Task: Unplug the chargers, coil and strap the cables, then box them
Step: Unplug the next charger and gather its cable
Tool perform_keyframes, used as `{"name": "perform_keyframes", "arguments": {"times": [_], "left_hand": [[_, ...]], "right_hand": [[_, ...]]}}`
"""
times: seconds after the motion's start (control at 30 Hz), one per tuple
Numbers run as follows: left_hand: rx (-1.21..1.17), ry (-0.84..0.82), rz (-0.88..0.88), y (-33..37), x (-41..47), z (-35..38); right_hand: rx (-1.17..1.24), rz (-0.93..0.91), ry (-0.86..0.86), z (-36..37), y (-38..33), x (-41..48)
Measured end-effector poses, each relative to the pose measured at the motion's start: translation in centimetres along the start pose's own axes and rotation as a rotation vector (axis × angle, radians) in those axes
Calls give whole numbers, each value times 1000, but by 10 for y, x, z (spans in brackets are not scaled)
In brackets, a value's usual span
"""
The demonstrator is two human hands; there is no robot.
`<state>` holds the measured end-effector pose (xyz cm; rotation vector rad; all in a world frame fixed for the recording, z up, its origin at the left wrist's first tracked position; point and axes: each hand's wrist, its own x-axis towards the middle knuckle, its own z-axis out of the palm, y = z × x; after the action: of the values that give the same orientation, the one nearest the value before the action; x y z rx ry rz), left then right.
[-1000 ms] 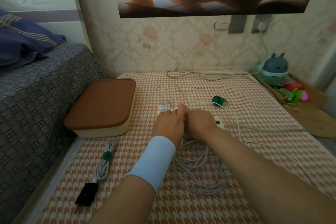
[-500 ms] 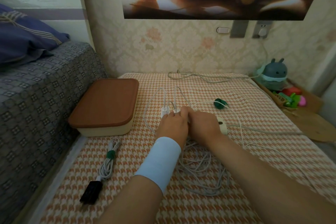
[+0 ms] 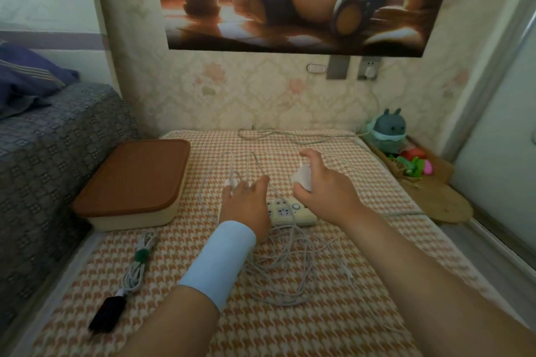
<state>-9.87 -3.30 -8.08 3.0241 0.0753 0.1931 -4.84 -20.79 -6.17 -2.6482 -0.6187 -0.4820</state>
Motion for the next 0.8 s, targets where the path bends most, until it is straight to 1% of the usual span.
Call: {"name": "perform_keyframes", "arguments": {"times": [0.03, 0.1, 0.13, 0.17, 0.27, 0.3, 0.33, 0.4, 0.47, 0.5, 0.53, 0.6, 0.63, 0.7, 0.73, 0.8], "left_hand": [[-43, 19, -5, 2, -3, -5], [-208, 56, -41, 6, -9, -19], [-300, 39, -57, 8, -12, -25], [-424, -5, -67, 10, -17, -31], [-979, -208, -44, 13, -33, -37], [-1074, -251, -24, 15, -37, -37], [-1111, -262, -13, 16, -41, -36], [-1148, -231, -35, 15, -43, -33], [-1140, -210, -32, 12, -43, -31], [-1109, -225, -13, 9, -41, -31], [-1072, -256, 4, 6, -39, -31], [-1005, -287, 15, 0, -38, -37], [-994, -270, 17, -1, -35, -40], [-995, -184, 18, -1, -32, -48], [-1026, -158, 14, 0, -31, -52], [-1178, -211, -27, 3, -31, -53]], "right_hand": [[-6, -8, 7, -1, -2, -6], [-24, -17, 46, -5, -9, -16], [-28, -20, 77, -7, -12, -20], [-25, -26, 98, -9, -14, -24], [13, -67, 84, -15, -21, -37], [20, -83, 67, -18, -23, -41], [23, -99, 50, -20, -24, -44], [55, -135, 2, -24, -28, -48], [167, -165, -104, -27, -31, -52], [208, -189, -141, -28, -31, -53], [216, -222, -136, -28, -28, -52], [167, -270, -44, -29, -19, -48], [145, -265, -27, -30, -14, -46], [154, -224, -77, -31, -5, -41], [195, -209, -108, -30, -3, -40], [314, -230, -138, -26, -3, -42]]}}
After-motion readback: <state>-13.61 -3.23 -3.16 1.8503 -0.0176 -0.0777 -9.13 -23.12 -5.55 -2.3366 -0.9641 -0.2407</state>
